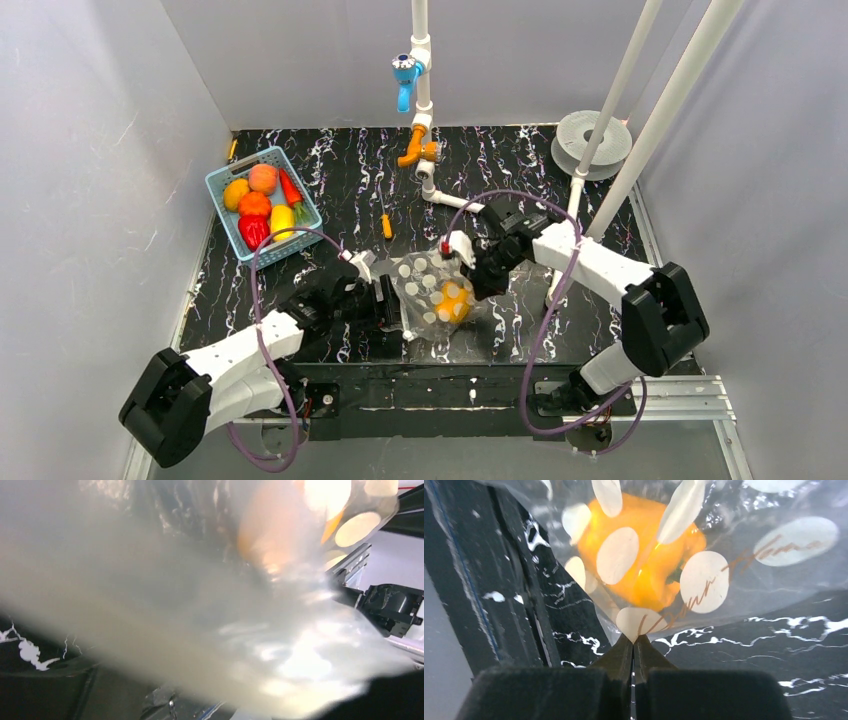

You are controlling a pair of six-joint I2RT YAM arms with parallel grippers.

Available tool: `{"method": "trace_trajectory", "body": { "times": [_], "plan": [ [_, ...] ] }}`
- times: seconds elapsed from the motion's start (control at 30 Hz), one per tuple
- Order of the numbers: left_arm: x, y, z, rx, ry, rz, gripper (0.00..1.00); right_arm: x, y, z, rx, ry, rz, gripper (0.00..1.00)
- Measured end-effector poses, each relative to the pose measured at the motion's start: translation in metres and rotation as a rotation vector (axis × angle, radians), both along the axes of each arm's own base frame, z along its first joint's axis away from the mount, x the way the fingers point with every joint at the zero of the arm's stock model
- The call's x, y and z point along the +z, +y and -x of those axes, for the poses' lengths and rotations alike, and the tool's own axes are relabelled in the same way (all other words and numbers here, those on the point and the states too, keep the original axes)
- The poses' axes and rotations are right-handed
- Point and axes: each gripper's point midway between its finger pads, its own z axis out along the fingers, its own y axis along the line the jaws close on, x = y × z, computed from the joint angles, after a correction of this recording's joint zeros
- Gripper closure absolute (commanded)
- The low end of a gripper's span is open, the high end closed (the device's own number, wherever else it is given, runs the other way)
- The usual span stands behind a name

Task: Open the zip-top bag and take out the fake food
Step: Adjust the zipper on the food storage bag, then pick up the fake vegetable from the zipper food storage bag.

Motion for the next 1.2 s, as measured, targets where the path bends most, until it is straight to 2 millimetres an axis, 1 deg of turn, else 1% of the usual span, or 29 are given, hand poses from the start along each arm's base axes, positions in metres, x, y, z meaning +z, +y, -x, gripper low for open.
{"method": "trace_trajectory", "body": {
  "times": [0.03, 0.1, 0.2, 0.23, 0.3, 0.37, 0.43, 0.6, 0.63, 0.7, 0.77, 0.93, 1.2],
  "plan": [
    [0.001, 0.0, -0.001, -0.002, -0.016, 0.007, 0.2, 0.009, 0.004, -0.003, -0.007, -0.005, -0.024, 0.99],
    [0.005, -0.001, -0.003, -0.009, -0.061, 0.029, 0.16, 0.035, 0.014, -0.007, -0.011, -0.025, -0.095, 0.99],
    [0.009, -0.003, -0.006, -0.026, -0.128, 0.06, 0.12, 0.072, 0.026, -0.008, -0.006, -0.049, -0.206, 0.99],
    [0.01, -0.004, -0.007, -0.034, -0.146, 0.068, 0.11, 0.082, 0.029, -0.007, -0.004, -0.054, -0.234, 0.99],
    [0.012, -0.006, -0.009, -0.049, -0.181, 0.081, 0.1, 0.089, 0.031, -0.006, -0.012, -0.056, -0.254, 0.99],
    [0.014, -0.008, -0.011, -0.06, -0.211, 0.089, 0.09, 0.085, 0.03, -0.009, -0.035, -0.058, -0.235, 0.99],
    [0.014, -0.008, -0.013, -0.064, -0.229, 0.085, 0.09, 0.074, 0.025, -0.014, -0.071, -0.062, -0.196, 0.99],
    [0.0, -0.004, -0.02, -0.059, -0.235, 0.025, 0.09, 0.043, 0.013, -0.026, -0.143, -0.049, -0.089, 0.98],
    [-0.002, -0.003, -0.022, -0.056, -0.234, 0.007, 0.09, 0.037, 0.011, -0.028, -0.155, -0.043, -0.066, 0.97],
    [-0.004, -0.002, -0.028, -0.052, -0.239, -0.02, 0.09, 0.028, 0.007, -0.032, -0.172, -0.035, -0.029, 0.9],
    [-0.001, -0.004, -0.034, -0.048, -0.251, -0.027, 0.09, 0.022, 0.004, -0.034, -0.186, -0.028, -0.006, 0.87],
    [0.008, -0.013, -0.046, -0.037, -0.284, -0.001, 0.08, 0.016, 0.002, -0.035, -0.199, -0.015, 0.016, 0.86],
    [-0.002, -0.019, -0.061, 0.006, -0.263, -0.013, 0.07, 0.007, 0.002, -0.033, -0.201, 0.014, 0.032, 0.86]
  ]
}}
